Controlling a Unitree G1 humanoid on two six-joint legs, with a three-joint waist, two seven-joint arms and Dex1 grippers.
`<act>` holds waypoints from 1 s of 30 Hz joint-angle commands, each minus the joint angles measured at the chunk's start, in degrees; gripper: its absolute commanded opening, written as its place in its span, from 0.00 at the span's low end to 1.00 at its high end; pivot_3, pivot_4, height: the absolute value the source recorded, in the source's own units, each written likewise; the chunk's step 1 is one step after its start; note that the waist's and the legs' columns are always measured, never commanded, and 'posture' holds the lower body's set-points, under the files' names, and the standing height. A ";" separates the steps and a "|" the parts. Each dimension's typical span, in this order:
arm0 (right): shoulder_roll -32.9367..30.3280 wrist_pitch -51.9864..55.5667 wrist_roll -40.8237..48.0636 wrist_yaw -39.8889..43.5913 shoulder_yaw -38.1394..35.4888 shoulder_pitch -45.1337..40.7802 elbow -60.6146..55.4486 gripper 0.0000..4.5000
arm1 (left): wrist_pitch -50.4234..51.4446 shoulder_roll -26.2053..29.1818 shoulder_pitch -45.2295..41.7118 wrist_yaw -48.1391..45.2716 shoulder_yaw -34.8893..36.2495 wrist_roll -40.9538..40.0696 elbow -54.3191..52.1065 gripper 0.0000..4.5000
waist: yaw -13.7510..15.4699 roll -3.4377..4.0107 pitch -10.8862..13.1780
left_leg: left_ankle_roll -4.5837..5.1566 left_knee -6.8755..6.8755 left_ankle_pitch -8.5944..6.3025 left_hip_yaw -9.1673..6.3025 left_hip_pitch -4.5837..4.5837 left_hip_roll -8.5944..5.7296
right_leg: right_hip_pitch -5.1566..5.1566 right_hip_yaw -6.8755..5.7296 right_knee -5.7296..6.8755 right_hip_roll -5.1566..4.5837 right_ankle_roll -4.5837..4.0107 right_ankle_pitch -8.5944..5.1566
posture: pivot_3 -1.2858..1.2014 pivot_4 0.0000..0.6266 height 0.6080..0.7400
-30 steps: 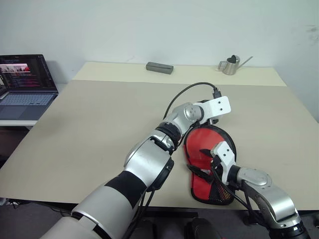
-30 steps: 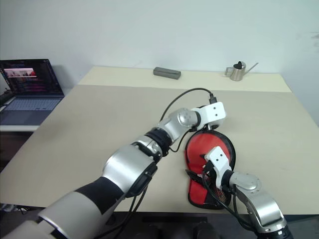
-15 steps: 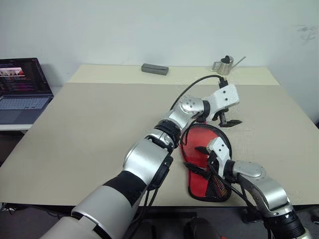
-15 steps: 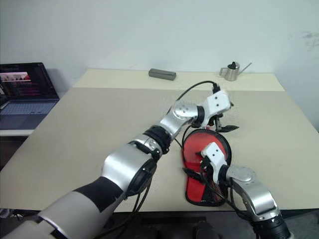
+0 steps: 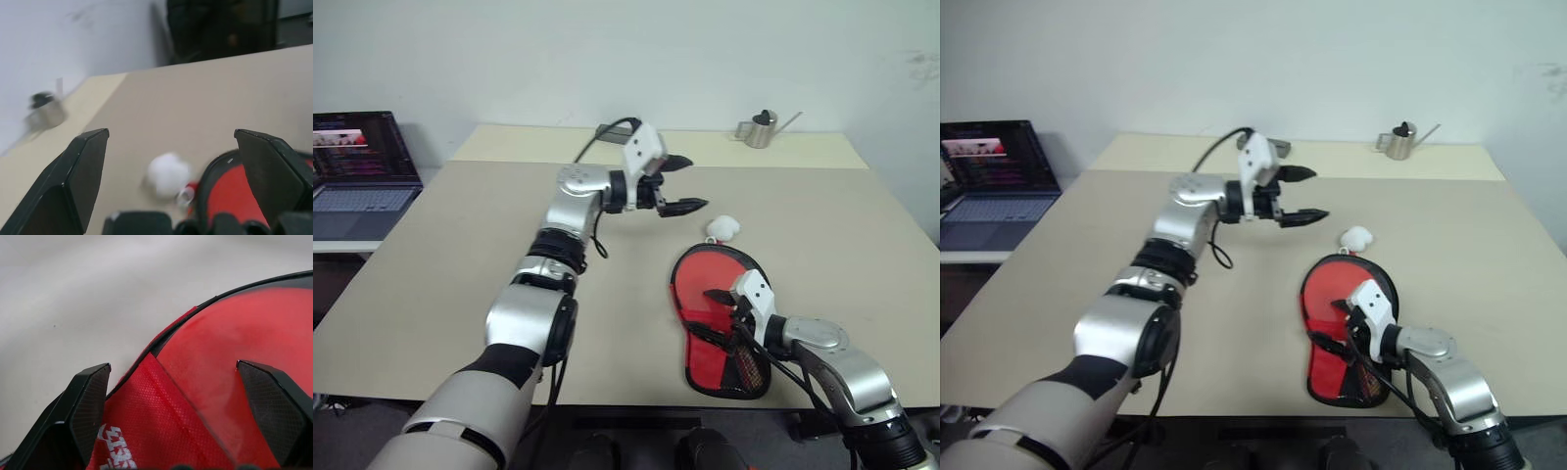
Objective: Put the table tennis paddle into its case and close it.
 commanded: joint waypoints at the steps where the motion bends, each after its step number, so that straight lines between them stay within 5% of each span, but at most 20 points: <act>1: -2.75 2.89 2.36 1.90 -1.78 1.30 -1.99 1.00 | 2.76 2.76 3.01 -2.55 -1.72 -1.49 -7.33 0.99 | 0.20 0.00 0.00 | 0.00 0.00 0.00 0.01 -0.02 -0.01 | 0.00 0.00 -0.01 -0.02 0.00 0.00 | 0.52 0.24 1.00; 17: -21.23 12.75 18.15 9.01 -24.28 1.74 -13.59 1.00 | 16.15 6.21 20.39 1.11 -6.78 -5.40 -33.83 0.99 | 0.25 0.02 0.04 | 0.00 0.02 0.00 -0.11 -0.38 0.05 | -0.26 -0.04 -0.01 -0.03 -0.04 0.01 | 0.52 0.24 1.00; 30: -26.16 19.43 25.35 5.55 -32.18 -2.07 -11.42 1.00 | 20.84 -0.54 19.59 2.91 -14.26 -5.21 -30.74 0.99 | 0.30 0.00 0.05 | 0.01 0.01 0.00 -0.10 -0.43 0.04 | -0.25 -0.01 -0.07 -0.02 -0.05 0.01 | 0.52 0.24 1.00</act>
